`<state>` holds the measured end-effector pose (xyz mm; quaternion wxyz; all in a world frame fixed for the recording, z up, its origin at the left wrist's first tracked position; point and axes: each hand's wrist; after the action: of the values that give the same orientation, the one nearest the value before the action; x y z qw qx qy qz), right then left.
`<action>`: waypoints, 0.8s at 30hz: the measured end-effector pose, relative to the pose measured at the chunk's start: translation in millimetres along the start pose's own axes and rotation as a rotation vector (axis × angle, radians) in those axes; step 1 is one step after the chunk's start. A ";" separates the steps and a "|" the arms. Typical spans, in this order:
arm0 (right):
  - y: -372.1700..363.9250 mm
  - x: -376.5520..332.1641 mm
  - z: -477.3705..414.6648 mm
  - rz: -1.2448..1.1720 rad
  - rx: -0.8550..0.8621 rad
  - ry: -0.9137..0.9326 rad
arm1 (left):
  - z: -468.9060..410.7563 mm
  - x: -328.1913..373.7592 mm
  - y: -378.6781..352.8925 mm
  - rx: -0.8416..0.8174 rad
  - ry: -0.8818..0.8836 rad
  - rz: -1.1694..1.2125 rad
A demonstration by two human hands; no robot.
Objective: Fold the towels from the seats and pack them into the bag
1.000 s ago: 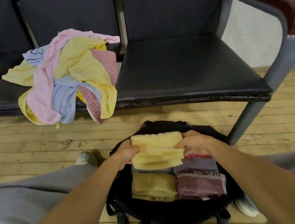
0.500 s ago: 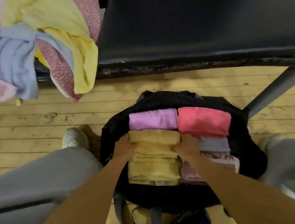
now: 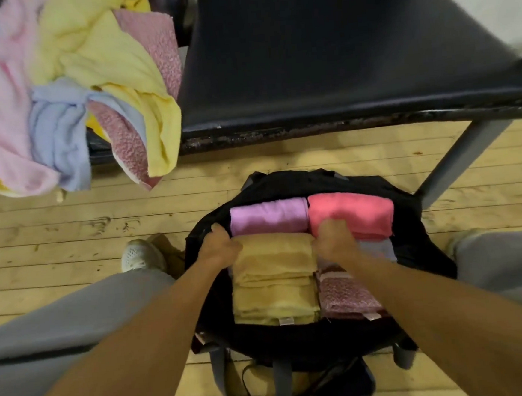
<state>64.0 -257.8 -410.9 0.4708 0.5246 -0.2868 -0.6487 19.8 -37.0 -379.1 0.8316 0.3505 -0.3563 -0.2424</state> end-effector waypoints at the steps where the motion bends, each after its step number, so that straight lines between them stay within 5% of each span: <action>1: 17.8 -8.1 2.6 0.046 -0.035 0.029 | 7.4 6.8 13.1 -0.001 -0.046 0.002; 5: 90.1 -52.6 11.4 0.076 -0.231 0.160 | 43.1 34.8 69.6 -0.114 -0.240 0.167; 9: 147.2 -97.7 28.6 -0.096 -0.122 0.311 | 85.0 54.7 132.4 -0.146 -0.412 0.295; 17: 189.8 -185.3 34.8 -0.253 0.080 0.485 | 94.5 23.5 230.2 0.176 -0.482 0.378; 24: 165.8 -253.8 -7.4 -0.334 0.214 0.531 | 69.9 -12.1 245.8 0.506 -0.355 0.775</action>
<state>124.0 -90.5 -165.2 0.3585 0.7616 -0.1309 -0.5237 -3.5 98.8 -163.5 0.6760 0.3364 -0.6441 0.1226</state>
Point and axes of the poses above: each hand's wrist, its own z-axis away from the middle knuckle, its own y-axis out of the back of the hand, x = y × z, and after that the axes turned 6 degrees about x, right-handed
